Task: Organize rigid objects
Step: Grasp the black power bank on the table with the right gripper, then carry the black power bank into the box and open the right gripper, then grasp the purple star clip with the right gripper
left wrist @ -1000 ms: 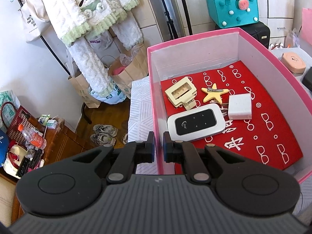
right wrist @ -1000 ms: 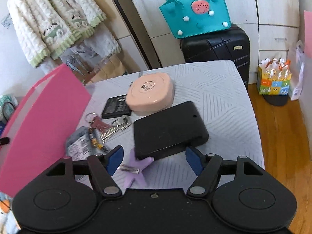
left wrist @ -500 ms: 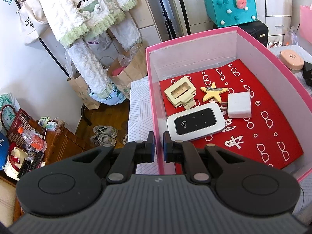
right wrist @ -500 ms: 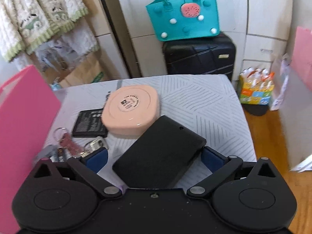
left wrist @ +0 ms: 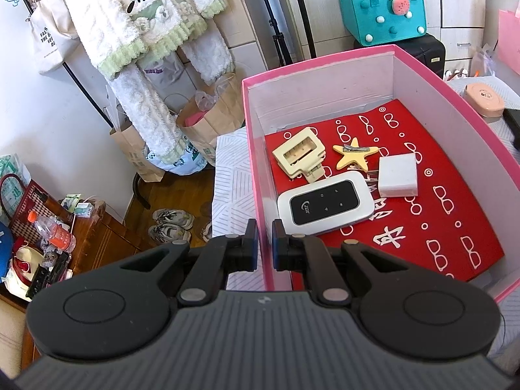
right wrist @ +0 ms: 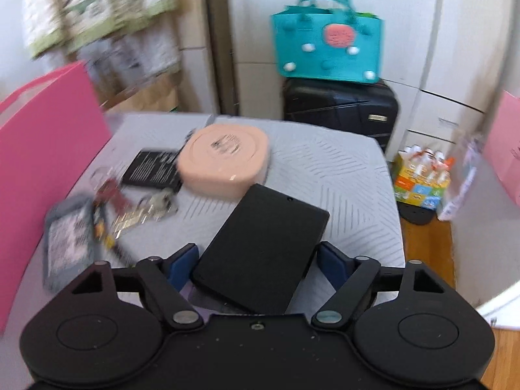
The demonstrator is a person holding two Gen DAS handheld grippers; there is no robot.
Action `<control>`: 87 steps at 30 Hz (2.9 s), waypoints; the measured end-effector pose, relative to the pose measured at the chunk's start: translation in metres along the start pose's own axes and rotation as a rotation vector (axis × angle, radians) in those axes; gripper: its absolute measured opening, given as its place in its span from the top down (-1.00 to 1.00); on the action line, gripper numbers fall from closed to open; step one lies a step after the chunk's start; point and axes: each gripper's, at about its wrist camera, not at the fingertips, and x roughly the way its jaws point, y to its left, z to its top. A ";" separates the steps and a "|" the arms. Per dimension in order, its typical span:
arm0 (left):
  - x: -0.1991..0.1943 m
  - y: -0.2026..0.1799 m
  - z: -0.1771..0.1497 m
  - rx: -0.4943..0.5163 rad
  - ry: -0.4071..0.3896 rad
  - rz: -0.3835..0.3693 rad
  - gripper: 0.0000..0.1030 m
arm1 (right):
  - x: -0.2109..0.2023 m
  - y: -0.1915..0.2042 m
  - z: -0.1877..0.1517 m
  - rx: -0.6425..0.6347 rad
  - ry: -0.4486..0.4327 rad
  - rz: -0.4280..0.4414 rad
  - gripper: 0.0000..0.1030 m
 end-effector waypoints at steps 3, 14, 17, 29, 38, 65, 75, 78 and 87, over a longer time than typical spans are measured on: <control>0.000 0.000 0.000 -0.001 0.000 0.000 0.85 | -0.008 -0.004 -0.004 -0.047 0.024 0.038 -0.53; 0.001 -0.003 -0.001 0.009 -0.001 0.004 0.85 | 0.006 -0.003 0.004 0.015 0.017 -0.024 -0.57; 0.001 -0.004 -0.002 0.006 -0.002 0.002 0.85 | -0.001 0.002 0.002 0.002 -0.011 -0.009 -0.33; 0.001 0.000 -0.001 -0.004 0.010 -0.008 0.85 | -0.059 0.013 0.016 0.019 -0.139 0.108 -0.32; 0.000 0.003 0.000 -0.004 0.017 -0.004 0.86 | -0.101 0.089 0.052 -0.179 -0.255 0.434 -0.32; -0.001 0.002 0.001 0.051 0.024 -0.007 0.86 | -0.025 0.280 0.076 -0.754 0.119 0.640 -0.36; -0.002 0.004 0.001 0.022 0.009 -0.015 0.85 | -0.088 0.180 0.093 -0.450 -0.188 0.606 -0.78; -0.002 0.005 0.000 0.007 0.004 -0.018 0.84 | -0.103 0.142 0.090 -0.390 -0.251 0.486 -0.81; -0.002 0.007 0.000 0.002 0.001 -0.038 0.81 | -0.075 0.038 0.046 -0.061 -0.102 0.305 -0.80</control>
